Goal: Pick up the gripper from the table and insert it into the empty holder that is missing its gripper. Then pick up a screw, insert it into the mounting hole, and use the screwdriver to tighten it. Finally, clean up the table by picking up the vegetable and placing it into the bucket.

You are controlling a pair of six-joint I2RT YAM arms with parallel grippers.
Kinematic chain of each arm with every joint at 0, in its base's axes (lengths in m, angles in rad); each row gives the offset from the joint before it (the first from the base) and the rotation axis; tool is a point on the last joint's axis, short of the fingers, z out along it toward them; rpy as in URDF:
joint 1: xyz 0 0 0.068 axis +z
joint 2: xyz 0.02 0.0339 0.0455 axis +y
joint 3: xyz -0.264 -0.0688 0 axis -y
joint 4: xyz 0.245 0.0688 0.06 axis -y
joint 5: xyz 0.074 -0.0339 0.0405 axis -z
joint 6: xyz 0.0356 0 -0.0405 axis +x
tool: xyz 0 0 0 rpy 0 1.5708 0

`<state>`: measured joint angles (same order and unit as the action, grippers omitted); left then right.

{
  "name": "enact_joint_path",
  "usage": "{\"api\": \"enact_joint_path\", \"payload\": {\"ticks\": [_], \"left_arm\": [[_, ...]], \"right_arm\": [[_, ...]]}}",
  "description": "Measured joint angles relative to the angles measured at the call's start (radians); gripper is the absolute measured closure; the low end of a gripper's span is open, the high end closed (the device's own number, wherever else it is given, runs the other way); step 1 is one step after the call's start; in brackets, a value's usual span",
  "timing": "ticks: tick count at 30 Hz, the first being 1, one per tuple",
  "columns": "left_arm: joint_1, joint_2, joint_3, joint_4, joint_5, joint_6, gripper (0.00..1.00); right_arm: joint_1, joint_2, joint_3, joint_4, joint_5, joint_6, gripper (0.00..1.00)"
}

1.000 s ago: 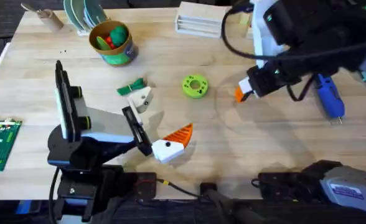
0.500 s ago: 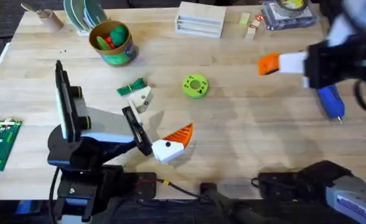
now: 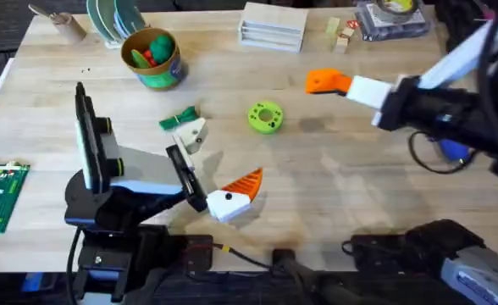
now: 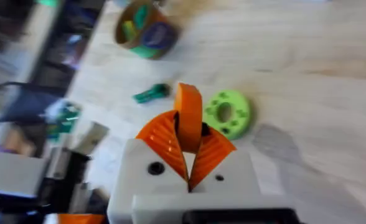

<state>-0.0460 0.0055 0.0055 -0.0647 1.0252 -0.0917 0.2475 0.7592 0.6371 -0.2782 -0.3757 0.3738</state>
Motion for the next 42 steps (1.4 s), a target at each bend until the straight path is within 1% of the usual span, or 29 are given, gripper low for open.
{"api": "enact_joint_path", "payload": {"ticks": [2, 5, 7, 14, 17, 19, 23, 27, 29, 42], "left_arm": [[0.000, 0.000, 0.000, 0.000, 0.000, 0.000, 0.008], [0.000, 0.000, 0.000, 0.000, 0.000, 0.000, 0.008], [0.000, 0.000, 0.000, 0.000, 0.000, 0.000, 0.008], [0.000, 0.000, 0.000, 0.000, 0.000, 0.000, 0.008], [0.000, 0.000, 0.000, 0.000, 0.000, 0.000, 0.007], [0.000, 0.000, 0.000, 0.000, 0.000, 0.000, 0.007], [0.000, 0.000, 0.000, 0.000, 0.000, 0.000, 0.008], [0.000, 0.000, 0.000, 0.000, 0.000, 0.000, 0.008], [0.000, 0.000, 0.000, 0.000, 0.000, 0.000, 0.008], [0.000, 0.000, 0.000, 0.000, 0.000, 0.000, 0.008]], "right_arm": [[0.010, 0.038, -0.055, 0.129, -0.080, 0.094, 0.990], [0.032, 0.126, -0.089, 0.257, -0.192, 0.223, 0.990], [0.047, 0.193, -0.092, 0.338, -0.261, 0.291, 0.990], [0.111, 0.461, -0.093, 0.700, -0.485, 0.516, 0.990], [0.140, 0.556, -0.093, 0.817, -0.559, 0.595, 0.990], [0.156, 0.607, -0.093, 0.868, -0.603, 0.643, 0.990], [0.171, 0.670, -0.093, 0.940, -0.668, 0.711, 0.990], [0.187, 0.678, -0.093, 0.961, -0.703, 0.747, 0.990], [0.219, 0.678, -0.093, 0.967, -0.718, 0.758, 0.990], [0.235, 0.678, -0.093, 0.968, -0.719, 0.764, 0.990]]}}
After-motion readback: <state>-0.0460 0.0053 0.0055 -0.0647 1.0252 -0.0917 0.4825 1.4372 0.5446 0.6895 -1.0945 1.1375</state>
